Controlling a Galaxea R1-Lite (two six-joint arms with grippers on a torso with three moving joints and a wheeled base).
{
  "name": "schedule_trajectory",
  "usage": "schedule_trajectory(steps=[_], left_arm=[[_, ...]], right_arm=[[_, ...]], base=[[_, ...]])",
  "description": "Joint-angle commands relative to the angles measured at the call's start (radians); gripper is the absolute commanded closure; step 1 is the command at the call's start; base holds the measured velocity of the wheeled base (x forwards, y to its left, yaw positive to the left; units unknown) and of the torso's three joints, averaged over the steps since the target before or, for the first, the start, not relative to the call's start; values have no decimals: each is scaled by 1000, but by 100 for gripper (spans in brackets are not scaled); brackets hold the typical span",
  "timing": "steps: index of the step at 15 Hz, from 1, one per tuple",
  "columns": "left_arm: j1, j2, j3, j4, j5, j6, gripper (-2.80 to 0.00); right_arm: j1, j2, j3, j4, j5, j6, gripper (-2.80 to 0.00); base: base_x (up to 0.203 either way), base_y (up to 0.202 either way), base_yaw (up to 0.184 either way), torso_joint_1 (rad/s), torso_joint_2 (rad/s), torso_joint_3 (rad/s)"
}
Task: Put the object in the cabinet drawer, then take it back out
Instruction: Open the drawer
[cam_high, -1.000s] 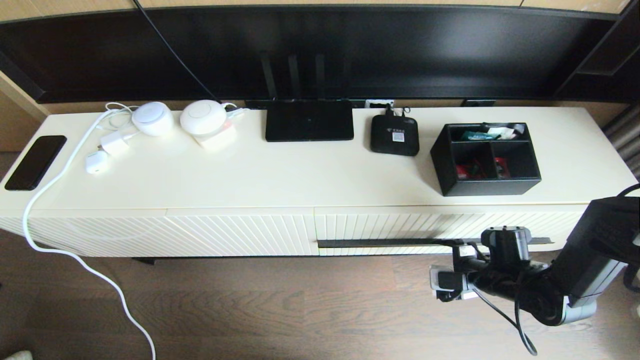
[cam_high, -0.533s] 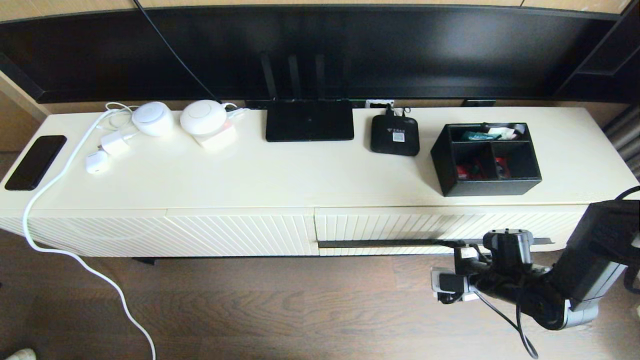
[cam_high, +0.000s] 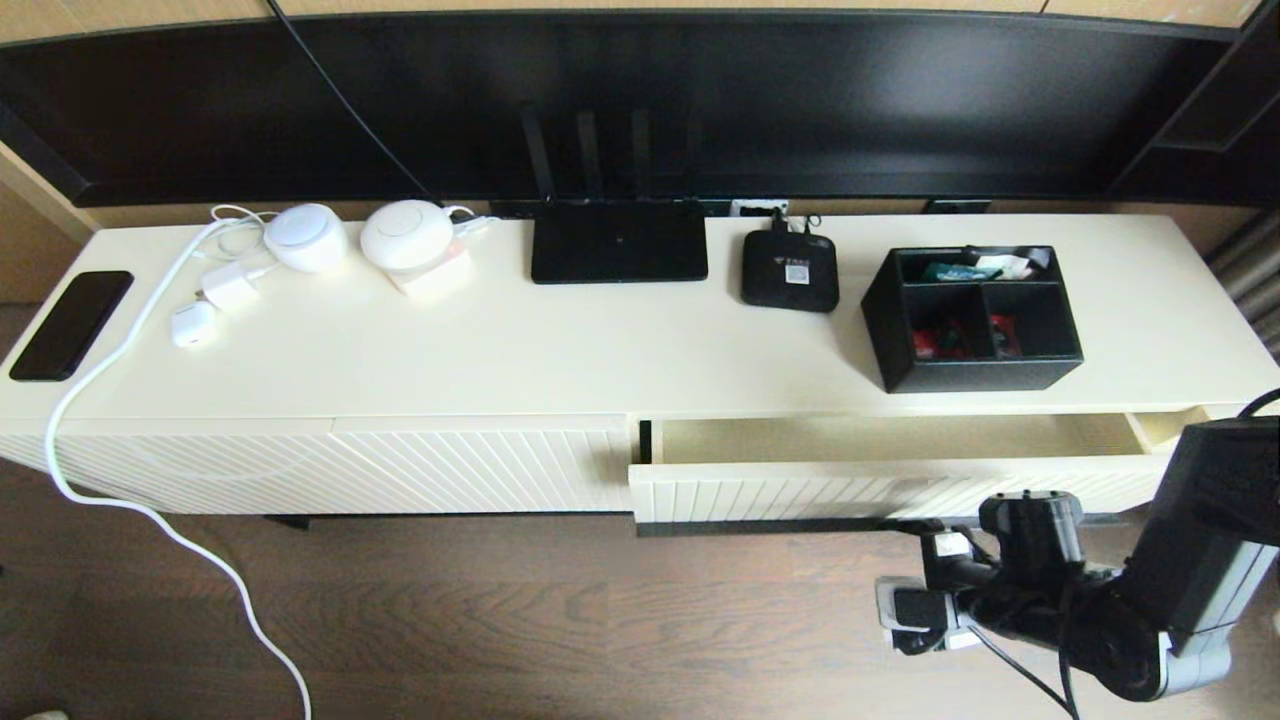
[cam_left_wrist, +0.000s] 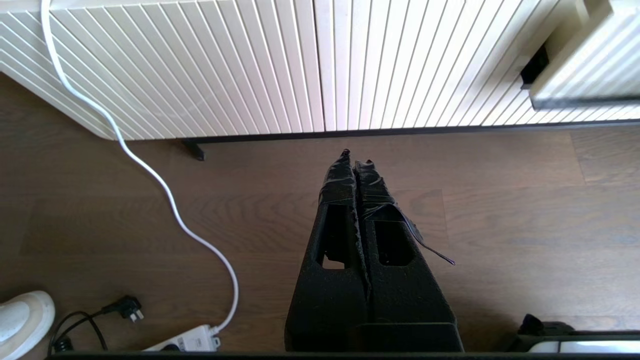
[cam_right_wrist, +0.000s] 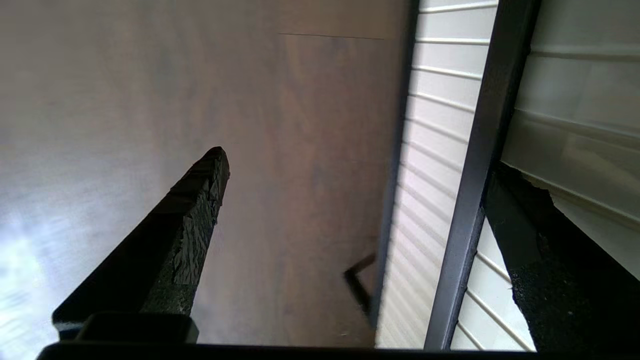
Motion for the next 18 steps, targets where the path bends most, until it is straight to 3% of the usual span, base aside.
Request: schedule_trajectory(steps=[1,9,10,11,15,17,18], left_arm=[[0,1,0,0,0,0,0],[0,2,-1,0,0,0,0],[0,2,0,0,0,0,0],[0,2,-1,0,0,0,0],[0,2,-1,0,0,0,0],[0,2,-1,0,0,0,0],[0,1,0,0,0,0,0]], right_arm=[[0,-54,61,-4,1,-10,-280],[1,-364,208,89,2,-6,-280],[1,-422,222,128,2,-4,-34],[-1,-480,234,171,1,-3,0],[-23,-771,233,482,1,32,0],[-29,-903,195,680,2,167,0],[-29,-944,164,754,2,306,0]], base=[[0,0,0,0,0,0],[0,0,0,0,0,0],[0,0,0,0,0,0],[0,0,0,0,0,0],[0,0,0,0,0,0],[0,0,0,0,0,0],[0,0,0,0,0,0]])
